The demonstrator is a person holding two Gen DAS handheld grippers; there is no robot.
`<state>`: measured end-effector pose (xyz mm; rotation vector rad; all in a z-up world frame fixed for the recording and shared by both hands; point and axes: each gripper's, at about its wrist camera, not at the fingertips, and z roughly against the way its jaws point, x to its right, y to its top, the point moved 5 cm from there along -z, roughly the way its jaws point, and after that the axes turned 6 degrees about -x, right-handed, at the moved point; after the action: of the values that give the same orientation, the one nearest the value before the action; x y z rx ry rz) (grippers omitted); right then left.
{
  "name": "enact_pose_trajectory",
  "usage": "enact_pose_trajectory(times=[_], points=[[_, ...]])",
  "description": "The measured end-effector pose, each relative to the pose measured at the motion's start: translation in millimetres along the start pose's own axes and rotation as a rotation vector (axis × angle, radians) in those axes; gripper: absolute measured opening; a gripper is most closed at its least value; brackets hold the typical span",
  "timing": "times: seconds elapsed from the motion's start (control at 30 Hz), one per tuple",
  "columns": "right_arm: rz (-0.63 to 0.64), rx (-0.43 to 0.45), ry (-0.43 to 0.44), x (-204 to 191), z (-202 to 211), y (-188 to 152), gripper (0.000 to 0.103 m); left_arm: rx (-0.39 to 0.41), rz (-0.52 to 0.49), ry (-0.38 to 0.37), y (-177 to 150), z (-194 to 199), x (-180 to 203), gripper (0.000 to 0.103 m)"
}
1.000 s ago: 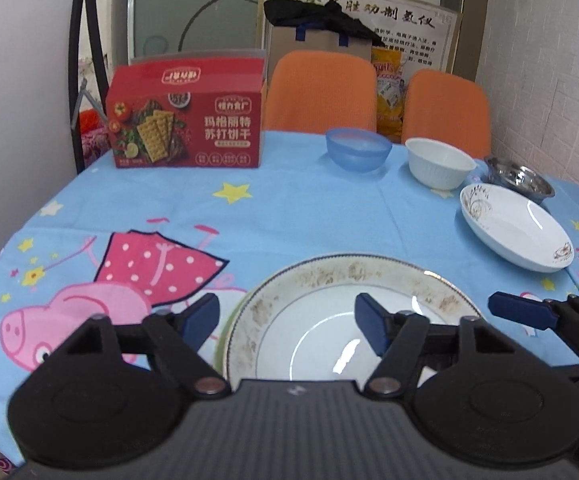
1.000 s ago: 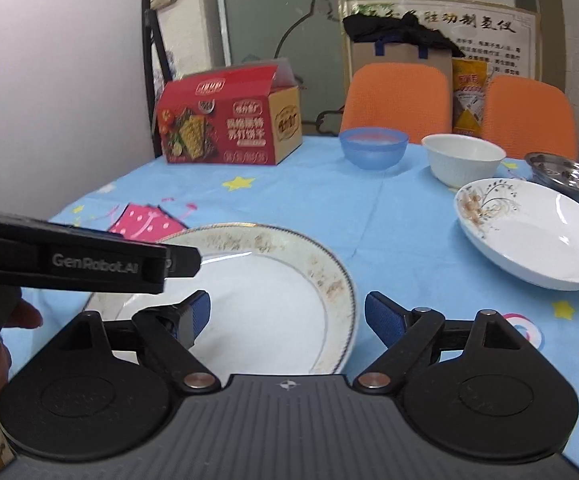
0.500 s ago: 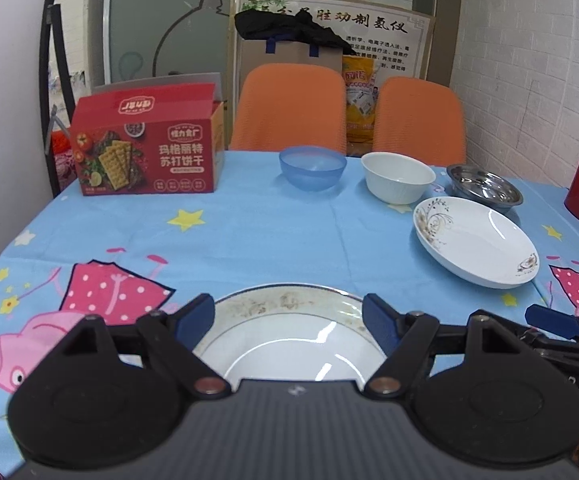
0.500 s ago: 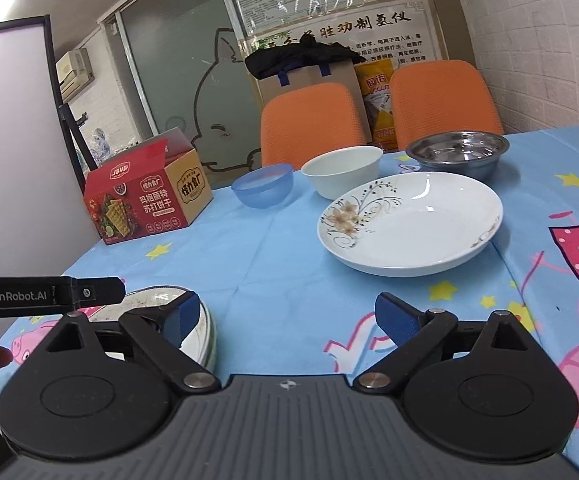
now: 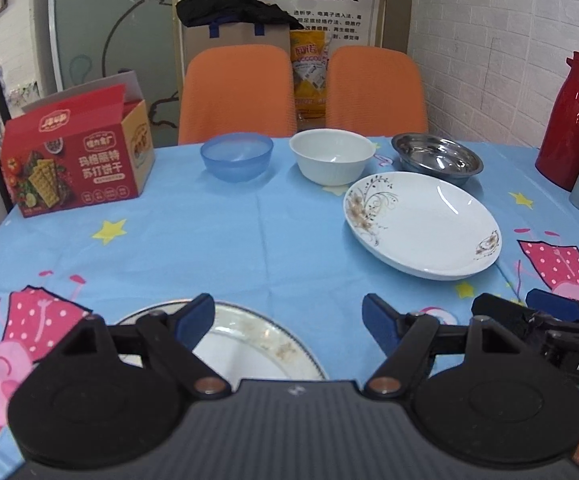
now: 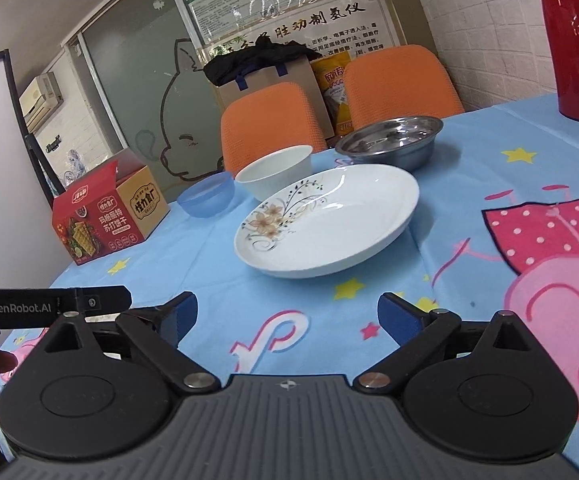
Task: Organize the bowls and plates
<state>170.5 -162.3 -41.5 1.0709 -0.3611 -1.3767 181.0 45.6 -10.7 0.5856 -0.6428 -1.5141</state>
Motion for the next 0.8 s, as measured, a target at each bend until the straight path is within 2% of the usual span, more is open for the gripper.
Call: enact_pose_trajectory(times=[0.13,0.2,0.3,0.43,0.6,0.7,0.8], points=[[0.038,0.023,-0.067,22,-11,38,0.103,-0.056,0.036,-0.108,35,-29,9,0.075],[0.048,-0.004,-0.108,35,-28,56,0.103,-0.090,0.061,-0.154,53,-49,15,0.075],[0.051,-0.057,-0.118,50,-57,71,0.103,-0.127,0.081,-0.187,71,-78,23,0.075],[0.065,-0.122,-0.138,59,-91,72,0.103,-0.177,0.103,-0.198,81,-115,32,0.075],[0.119,-0.189,-0.126,53,-114,63,0.103,-0.222,0.112,-0.166,85,-147,35,0.075],[0.177,-0.190,-0.139,47,-116,57,0.103,-0.242,0.106,-0.152,82,-157,35,0.075],[0.237,-0.195,-0.158,43,-117,53,0.103,-0.221,0.081,-0.136,82,-158,38,0.075]])
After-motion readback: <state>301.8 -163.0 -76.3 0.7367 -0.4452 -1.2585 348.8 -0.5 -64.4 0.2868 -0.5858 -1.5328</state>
